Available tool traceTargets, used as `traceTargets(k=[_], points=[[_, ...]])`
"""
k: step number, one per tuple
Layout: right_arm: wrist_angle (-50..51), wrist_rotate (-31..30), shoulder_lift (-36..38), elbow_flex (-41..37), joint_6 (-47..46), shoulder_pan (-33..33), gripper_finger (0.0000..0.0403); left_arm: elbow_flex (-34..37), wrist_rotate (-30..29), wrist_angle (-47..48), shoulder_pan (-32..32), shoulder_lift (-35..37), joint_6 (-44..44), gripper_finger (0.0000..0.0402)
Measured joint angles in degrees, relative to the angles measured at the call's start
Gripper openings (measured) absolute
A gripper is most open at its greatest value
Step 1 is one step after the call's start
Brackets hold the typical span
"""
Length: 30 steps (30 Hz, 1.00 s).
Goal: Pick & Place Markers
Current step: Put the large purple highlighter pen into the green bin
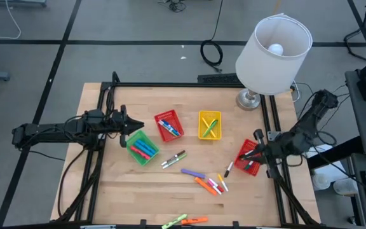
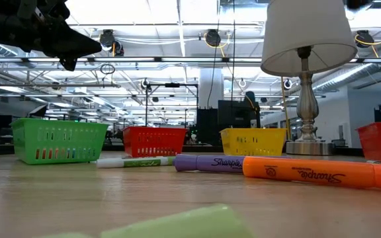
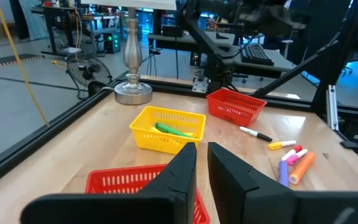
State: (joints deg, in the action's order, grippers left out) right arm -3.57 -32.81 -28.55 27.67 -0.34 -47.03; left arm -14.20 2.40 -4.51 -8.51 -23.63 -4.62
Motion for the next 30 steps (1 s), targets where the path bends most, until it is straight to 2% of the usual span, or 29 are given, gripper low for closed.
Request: traceTargets(k=[3, 14, 18, 25, 30], points=[[-2.75, 3.00, 5.18, -4.86, 0.17, 0.64, 0.0001, 0.00, -0.43, -0.17, 0.00, -0.01, -0.02, 0.0047], [-7.78, 2.87, 13.60, -14.44, 7.27, 1.29, 0.0001, 0.02, -2.57, -1.28, -0.02, -0.01, 0.19, 0.0047], [-13.82, 2.83, 14.63, -17.59, 11.12, 1.29, 0.0001, 0.02, -2.94, -2.12, -0.02, 0.01, -0.38, 0.0047], [-19.57, 2.43, 14.68, -19.40, 17.72, 1.29, 0.0001, 0.02, -2.94, -2.49, 0.28, -1.89, -9.54, 0.0045], [-18.95, 2.46, 14.64, -19.44, 19.75, 1.29, 0.0001, -1.52, -7.21, -1.77, 3.32, -6.80, -10.70, 0.0009]])
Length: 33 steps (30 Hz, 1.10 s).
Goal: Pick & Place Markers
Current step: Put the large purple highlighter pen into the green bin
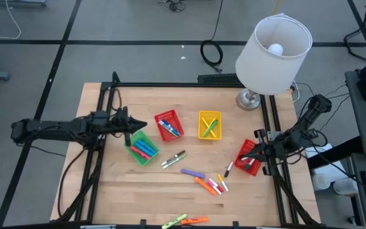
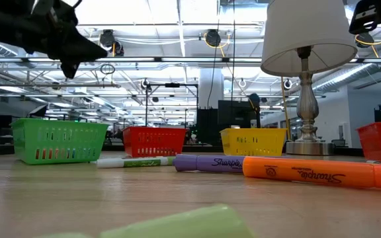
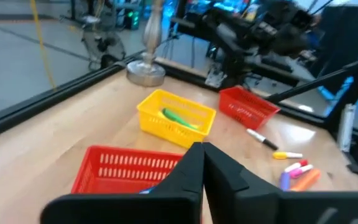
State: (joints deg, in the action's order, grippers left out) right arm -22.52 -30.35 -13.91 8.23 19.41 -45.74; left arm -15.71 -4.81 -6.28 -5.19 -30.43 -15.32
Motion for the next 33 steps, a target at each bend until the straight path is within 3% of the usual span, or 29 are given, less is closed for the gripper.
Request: traceTargets(k=[6, 17, 25, 33], points=[[1.57, 0.11, 0.00, 0.00, 0.38, 0.00, 0.0001, -6.94, -8.16, 2.50, 6.46, -10.56, -0.23, 0.0004], [1.66, 0.13, 0.00, 0.00, 0.18, 0.00, 0.0001, -27.13, -13.83, 12.88, 17.26, -36.07, -3.26, 0.0009], [-0.50, 0.13, 0.00, 0.00, -0.50, 0.00, 0.0000, -45.41, -12.82, 24.52, 23.15, -58.26, -3.22, 0.0055], [-2.46, 0.15, 0.00, 0.00, 1.86, 0.00, 0.0000, -66.41, -9.02, 38.54, 25.44, -78.33, 0.74, 0.0151]])
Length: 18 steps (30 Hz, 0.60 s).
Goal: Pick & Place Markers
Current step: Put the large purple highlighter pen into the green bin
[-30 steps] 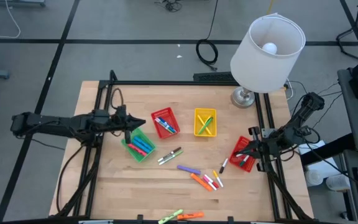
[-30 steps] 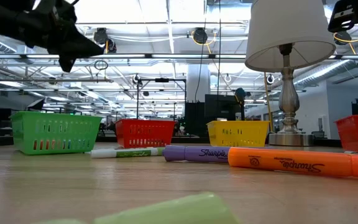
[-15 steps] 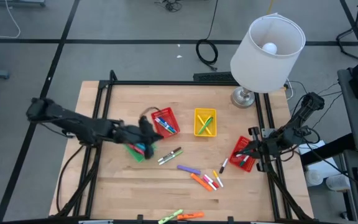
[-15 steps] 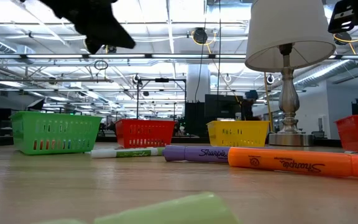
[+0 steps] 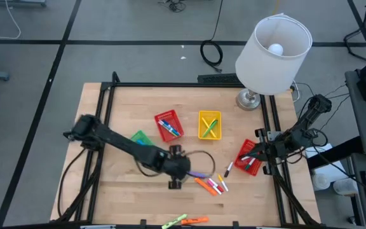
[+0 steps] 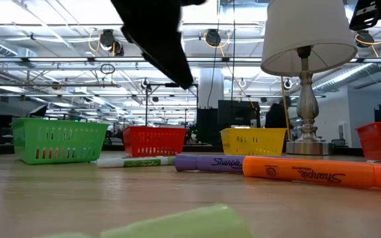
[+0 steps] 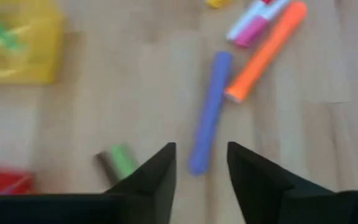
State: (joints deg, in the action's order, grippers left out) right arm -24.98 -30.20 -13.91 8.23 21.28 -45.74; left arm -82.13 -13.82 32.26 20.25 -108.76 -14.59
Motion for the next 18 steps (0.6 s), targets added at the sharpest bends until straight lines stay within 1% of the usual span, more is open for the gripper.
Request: traceTargets(k=[4, 7, 13, 18], points=[[0.12, 0.00, 0.00, 0.00, -0.24, 0.00, 0.0000, -6.48, 3.68, 1.03, -0.61, -7.22, 4.33, 0.0193], [0.82, 0.01, 0.00, 0.00, -0.92, 0.00, 0.0000, -9.35, 5.46, 1.77, -1.78, -10.85, 6.56, 0.0211], [1.50, -0.01, 0.00, 0.00, -0.98, 0.01, 0.0000, -10.95, 13.12, 2.32, -4.37, -15.59, 7.43, 0.0216], [1.69, -0.01, 0.00, 0.00, -0.99, 0.01, 0.0000, -11.03, 13.76, 2.21, -4.59, -18.14, 9.57, 0.0216]])
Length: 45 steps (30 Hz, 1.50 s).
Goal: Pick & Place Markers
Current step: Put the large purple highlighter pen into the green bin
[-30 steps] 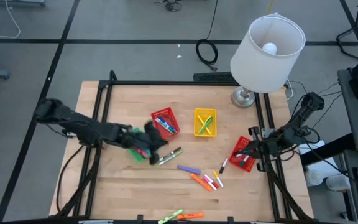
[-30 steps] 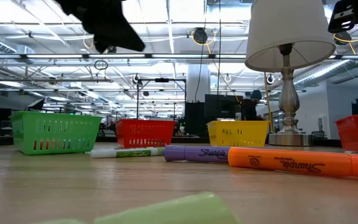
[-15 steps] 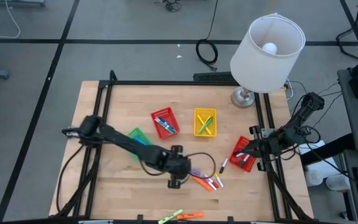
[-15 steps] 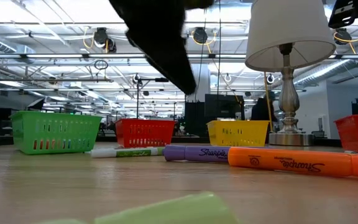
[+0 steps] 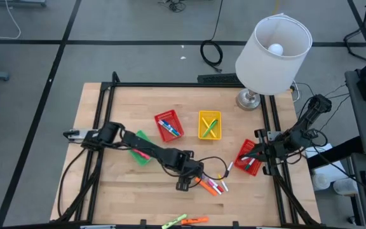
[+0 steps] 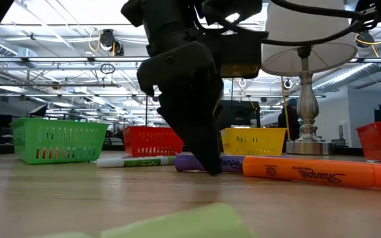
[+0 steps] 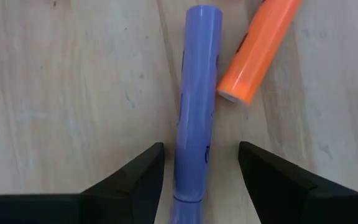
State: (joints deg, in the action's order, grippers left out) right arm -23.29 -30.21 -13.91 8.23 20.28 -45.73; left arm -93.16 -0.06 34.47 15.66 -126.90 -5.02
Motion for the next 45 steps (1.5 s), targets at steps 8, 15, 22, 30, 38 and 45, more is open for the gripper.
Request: traceTargets(k=[8, 15, 22, 30, 38, 45], points=[[0.00, 0.00, 0.00, 0.00, -0.05, 0.01, 0.0000, -0.07, 0.20, 0.97, -0.24, -0.27, -0.03, 0.0185], [0.00, 0.01, 0.00, 0.00, -0.05, 0.01, 0.0000, -0.05, 0.29, 2.02, -0.98, -0.34, -1.98, 0.0074], [0.00, 0.02, 0.00, 0.00, -0.06, 0.01, 0.0000, 0.10, -0.59, 2.46, -1.53, 0.28, -2.17, 0.0059], [0.29, -0.05, 0.00, 0.02, -0.08, 0.01, 0.0000, 0.21, -13.45, 7.11, -0.13, 9.53, 0.63, 0.0059], [0.44, 0.04, -0.02, 0.02, -0.94, 0.01, 0.0000, 0.17, -27.73, 26.45, 3.18, 23.35, -1.28, 0.0059], [0.44, 0.02, 0.00, 0.02, -1.34, 0.01, 0.0000, 0.21, -32.20, 49.77, 3.86, 31.11, -5.72, 0.0059]])
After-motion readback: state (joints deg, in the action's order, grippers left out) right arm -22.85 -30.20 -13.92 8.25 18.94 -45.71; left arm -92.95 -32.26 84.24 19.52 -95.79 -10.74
